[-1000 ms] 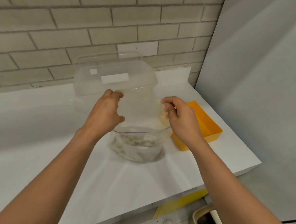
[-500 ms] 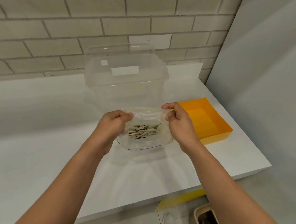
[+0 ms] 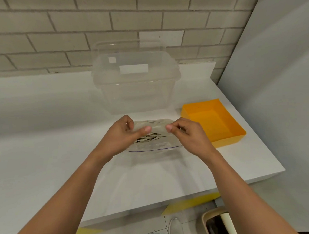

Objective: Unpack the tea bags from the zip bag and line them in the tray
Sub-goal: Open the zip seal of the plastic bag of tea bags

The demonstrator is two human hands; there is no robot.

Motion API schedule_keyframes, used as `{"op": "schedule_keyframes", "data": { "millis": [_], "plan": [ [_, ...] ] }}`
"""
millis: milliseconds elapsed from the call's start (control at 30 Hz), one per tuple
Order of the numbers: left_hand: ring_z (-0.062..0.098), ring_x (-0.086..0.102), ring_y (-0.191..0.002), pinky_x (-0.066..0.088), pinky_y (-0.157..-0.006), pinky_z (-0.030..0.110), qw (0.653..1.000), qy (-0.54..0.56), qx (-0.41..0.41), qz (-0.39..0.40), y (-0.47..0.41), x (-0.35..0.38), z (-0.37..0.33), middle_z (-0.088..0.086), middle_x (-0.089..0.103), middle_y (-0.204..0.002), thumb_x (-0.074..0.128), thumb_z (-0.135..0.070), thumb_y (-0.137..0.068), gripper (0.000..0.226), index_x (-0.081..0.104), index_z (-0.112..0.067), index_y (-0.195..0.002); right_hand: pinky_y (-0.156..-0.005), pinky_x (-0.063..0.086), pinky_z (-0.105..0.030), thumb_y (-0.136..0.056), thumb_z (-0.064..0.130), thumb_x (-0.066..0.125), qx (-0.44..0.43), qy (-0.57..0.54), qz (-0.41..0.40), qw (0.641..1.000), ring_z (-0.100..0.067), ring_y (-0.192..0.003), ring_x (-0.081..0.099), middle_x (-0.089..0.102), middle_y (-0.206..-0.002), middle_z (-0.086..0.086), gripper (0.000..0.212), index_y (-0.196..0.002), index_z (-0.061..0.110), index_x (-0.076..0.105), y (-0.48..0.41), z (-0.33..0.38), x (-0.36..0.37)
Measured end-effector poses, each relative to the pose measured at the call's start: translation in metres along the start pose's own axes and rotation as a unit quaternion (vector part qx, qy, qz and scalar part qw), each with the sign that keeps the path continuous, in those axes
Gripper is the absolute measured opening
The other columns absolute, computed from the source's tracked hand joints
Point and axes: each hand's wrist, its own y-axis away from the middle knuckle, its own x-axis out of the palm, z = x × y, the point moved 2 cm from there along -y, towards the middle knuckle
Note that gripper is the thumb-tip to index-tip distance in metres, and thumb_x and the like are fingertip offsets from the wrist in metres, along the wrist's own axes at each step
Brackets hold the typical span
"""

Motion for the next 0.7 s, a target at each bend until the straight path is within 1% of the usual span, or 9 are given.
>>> {"op": "schedule_keyframes", "data": {
  "millis": [133, 200, 300, 367, 433, 500, 567, 633, 700],
  "plan": [
    [0.011, 0.042, -0.061, 0.035, -0.06, 0.026, 0.982, -0.147, 0.117, -0.006, 0.003, 0.001, 0.003, -0.007, 0.047, -0.07, 0.075, -0.055, -0.087, 0.037, 0.051, -0.028, -0.096, -0.056, 0.033, -0.018, -0.103, 0.048, 0.054, 0.045, -0.009, 0.002, 0.999, -0.002, -0.06, 0.047, 0.052, -0.058, 0.019, 0.042, -0.085, 0.014, 0.069, -0.003, -0.001, 0.003],
    [0.009, 0.052, -0.083, 0.038, -0.072, 0.022, 0.974, -0.156, 0.156, -0.049, 0.004, 0.002, 0.005, -0.007, 0.052, -0.091, 0.067, -0.05, -0.095, 0.021, 0.063, -0.029, -0.096, -0.06, 0.038, -0.027, -0.103, 0.053, 0.051, 0.048, 0.001, -0.006, 0.999, -0.004, -0.061, 0.049, 0.054, -0.06, 0.017, 0.043, -0.083, 0.016, 0.066, -0.005, -0.001, 0.006],
    [0.012, 0.042, -0.11, 0.037, -0.083, 0.023, 0.965, -0.178, 0.155, -0.111, 0.004, 0.001, 0.003, -0.004, 0.049, -0.109, 0.062, -0.045, -0.1, 0.024, 0.077, -0.027, -0.098, -0.063, 0.045, -0.037, -0.103, 0.054, 0.051, 0.047, 0.007, -0.011, 0.999, -0.01, -0.067, 0.055, 0.06, -0.067, 0.008, 0.04, -0.083, 0.021, 0.062, -0.009, 0.0, 0.01],
    [0.016, 0.045, -0.109, 0.037, -0.083, 0.028, 0.96, -0.217, 0.136, -0.112, 0.006, -0.001, -0.004, -0.001, 0.054, -0.105, 0.057, -0.041, -0.104, 0.03, 0.078, -0.021, -0.097, -0.056, 0.038, -0.035, -0.101, 0.051, 0.056, 0.047, 0.0, -0.002, 0.999, -0.01, -0.058, 0.047, 0.053, -0.06, 0.006, 0.031, -0.088, 0.024, 0.061, -0.011, 0.002, 0.014],
    [0.023, 0.055, -0.095, 0.038, -0.071, 0.032, 0.965, -0.225, 0.098, -0.087, 0.009, 0.002, -0.009, 0.003, 0.062, -0.093, 0.05, -0.035, -0.107, 0.035, 0.073, -0.013, -0.093, -0.051, 0.03, -0.03, -0.098, 0.048, 0.062, 0.052, 0.004, 0.002, 0.999, -0.008, -0.052, 0.038, 0.046, -0.054, 0.007, 0.023, -0.092, 0.027, 0.059, -0.013, 0.001, 0.017],
    [0.026, 0.061, -0.084, 0.043, -0.068, 0.033, 0.984, -0.158, 0.044, -0.066, 0.012, 0.006, -0.008, 0.004, 0.07, -0.089, 0.047, -0.03, -0.108, 0.033, 0.072, -0.014, -0.094, -0.047, 0.027, -0.023, -0.095, 0.05, 0.066, 0.058, 0.024, -0.009, 0.998, -0.007, -0.051, 0.039, 0.047, -0.055, 0.007, 0.026, -0.091, 0.026, 0.057, -0.013, 0.0, 0.02],
    [0.02, 0.065, -0.085, 0.048, -0.074, 0.032, 0.997, -0.041, -0.008, -0.059, 0.011, 0.011, -0.006, -0.005, 0.076, -0.09, 0.046, -0.022, -0.108, 0.031, 0.074, -0.021, -0.094, -0.047, 0.031, -0.02, -0.093, 0.052, 0.068, 0.05, 0.057, -0.022, 0.997, -0.007, -0.052, 0.044, 0.051, -0.057, 0.007, 0.035, -0.083, 0.02, 0.057, -0.012, 0.001, 0.021],
    [0.017, 0.064, -0.082, 0.048, -0.076, 0.03, 0.994, 0.072, -0.061, -0.056, 0.01, 0.014, -0.003, -0.009, 0.075, -0.082, 0.048, -0.013, -0.105, 0.031, 0.075, -0.018, -0.09, -0.047, 0.03, -0.019, -0.092, 0.054, 0.068, 0.031, 0.101, -0.03, 0.994, -0.007, -0.053, 0.046, 0.052, -0.056, 0.006, 0.045, -0.073, 0.016, 0.055, -0.011, 0.001, 0.024],
    [0.021, 0.064, -0.081, 0.048, -0.079, 0.032, 0.982, 0.153, -0.1, -0.053, 0.009, 0.017, -0.002, -0.001, 0.073, -0.079, 0.048, -0.008, -0.104, 0.032, 0.073, -0.012, -0.084, -0.051, 0.031, -0.025, -0.094, 0.056, 0.065, 0.008, 0.137, -0.035, 0.99, -0.009, -0.057, 0.047, 0.05, -0.06, 0.007, 0.049, -0.067, 0.017, 0.051, -0.012, 0.0, 0.028]
  ]
}}
